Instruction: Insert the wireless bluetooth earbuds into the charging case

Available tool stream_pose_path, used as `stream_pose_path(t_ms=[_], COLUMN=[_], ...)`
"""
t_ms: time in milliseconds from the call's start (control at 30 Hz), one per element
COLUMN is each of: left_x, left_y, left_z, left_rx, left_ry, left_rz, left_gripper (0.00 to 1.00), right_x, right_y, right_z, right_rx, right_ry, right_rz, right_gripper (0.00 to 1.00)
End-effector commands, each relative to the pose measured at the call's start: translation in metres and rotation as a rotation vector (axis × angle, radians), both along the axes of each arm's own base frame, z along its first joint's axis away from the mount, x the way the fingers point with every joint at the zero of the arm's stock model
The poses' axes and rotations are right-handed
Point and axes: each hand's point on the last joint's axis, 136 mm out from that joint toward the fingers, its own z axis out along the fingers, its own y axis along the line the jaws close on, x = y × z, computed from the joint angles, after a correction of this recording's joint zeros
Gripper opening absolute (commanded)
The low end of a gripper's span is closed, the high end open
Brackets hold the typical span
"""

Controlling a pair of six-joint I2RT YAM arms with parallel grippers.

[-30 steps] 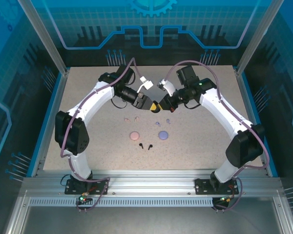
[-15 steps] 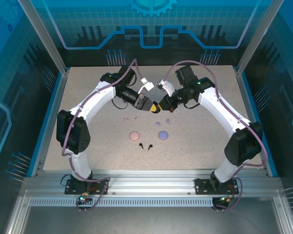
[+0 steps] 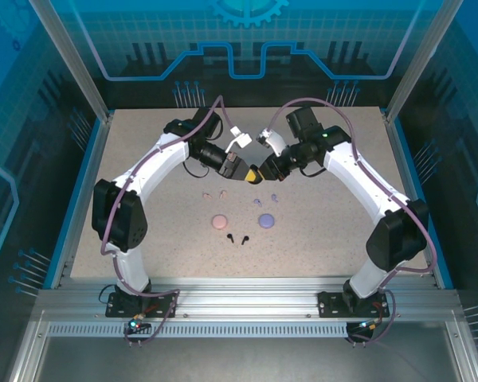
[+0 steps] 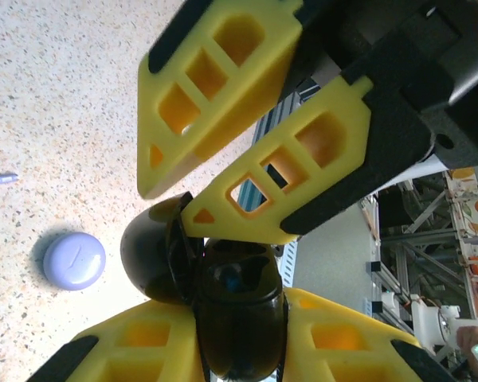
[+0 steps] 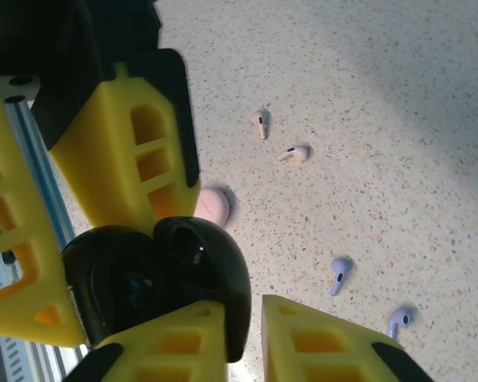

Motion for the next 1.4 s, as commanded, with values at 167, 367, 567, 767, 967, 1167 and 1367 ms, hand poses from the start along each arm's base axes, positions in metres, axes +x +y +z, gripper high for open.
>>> stream_pose_path(t_ms=[167,367,567,767,967,1167,1367], left_x=[0.003,0.010,0.010,0.009,0.005,0.002,-0.001], left_y=[0.017,0.042,0.066,0.102,0.123,0.145,0.156], left_z=[0.024,0.031,0.046,0.075,0.097,0.113,0.123], left_rx=[-0.048,-0.026,-0.074,-0.163,-0.201,-0.233,-0.249], left_ry=[-0.173,-0.334,-0.542,-0.741,-0.811,-0.844,-0.854], left_rz=[0.115,0.292,0.505,0.768,0.906,1.038,1.102], left_gripper=[0.00,0.00,0.00,0.00,0.00,0.00,0.00], right_x=[0.007,-0.010,-0.024,-0.051,-0.073,-0.089,-0.099], right_y=[-0.016,-0.033,-0.040,-0.016,0.017,0.050,0.081], right_z=[0.058,0.077,0.046,-0.020,-0.087,-0.136,-0.168], right_rx=[0.153,0.236,0.261,0.111,-0.114,-0.299,-0.427], right_ry=[-0.070,-0.053,0.092,0.216,0.268,0.251,0.235], right_rz=[-0.111,-0.210,-0.404,-0.526,-0.528,-0.433,-0.347], right_gripper=[0.40,0.50,0.53,0.54,0.53,0.50,0.46])
